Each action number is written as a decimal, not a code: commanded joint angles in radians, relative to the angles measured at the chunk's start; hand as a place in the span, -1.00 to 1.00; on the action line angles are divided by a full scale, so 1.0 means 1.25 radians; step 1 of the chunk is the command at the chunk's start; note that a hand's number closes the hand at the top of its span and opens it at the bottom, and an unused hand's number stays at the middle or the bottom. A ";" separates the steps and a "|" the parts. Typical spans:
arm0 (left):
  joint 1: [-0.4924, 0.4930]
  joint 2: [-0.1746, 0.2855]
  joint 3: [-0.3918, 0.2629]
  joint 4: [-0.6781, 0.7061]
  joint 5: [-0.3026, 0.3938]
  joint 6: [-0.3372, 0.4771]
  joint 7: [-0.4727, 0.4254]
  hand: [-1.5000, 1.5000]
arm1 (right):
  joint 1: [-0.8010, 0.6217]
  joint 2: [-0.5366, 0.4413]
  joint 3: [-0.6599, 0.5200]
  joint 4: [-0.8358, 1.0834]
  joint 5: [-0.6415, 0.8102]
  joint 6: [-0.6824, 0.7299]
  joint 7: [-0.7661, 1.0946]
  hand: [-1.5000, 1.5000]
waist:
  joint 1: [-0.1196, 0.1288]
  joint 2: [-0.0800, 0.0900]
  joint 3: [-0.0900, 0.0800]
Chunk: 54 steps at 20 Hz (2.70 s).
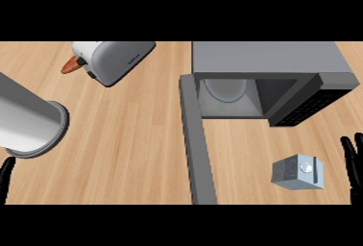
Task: Pick up the milk, place it into the microwave and close the microwave
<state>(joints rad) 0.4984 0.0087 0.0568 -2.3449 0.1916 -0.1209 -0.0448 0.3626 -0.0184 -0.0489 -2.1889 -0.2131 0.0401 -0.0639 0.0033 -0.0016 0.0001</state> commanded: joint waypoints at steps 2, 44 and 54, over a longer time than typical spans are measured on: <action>0.018 -0.007 -0.003 -0.009 -0.003 -0.016 -0.010 -1.00 | 0.005 0.014 -0.036 0.150 0.022 0.025 -0.105 -1.00 | 0.000 0.001 0.000; 0.094 -0.001 0.017 -0.027 0.040 -0.067 -0.045 -1.00 | -0.288 -0.119 -0.270 0.976 0.139 0.008 -0.551 -1.00 | 0.004 0.002 0.000; 0.088 0.003 0.008 -0.030 0.038 -0.052 -0.047 -1.00 | -0.316 -0.164 -0.172 1.142 0.131 0.355 -0.674 -1.00 | 0.007 0.002 0.001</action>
<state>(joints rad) 0.6206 0.0052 0.0630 -2.3584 0.2330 -0.1948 -0.1376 -0.0107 -0.2184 -0.3335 -0.7797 -0.0577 0.2984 -0.8768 0.0115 0.0007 0.0016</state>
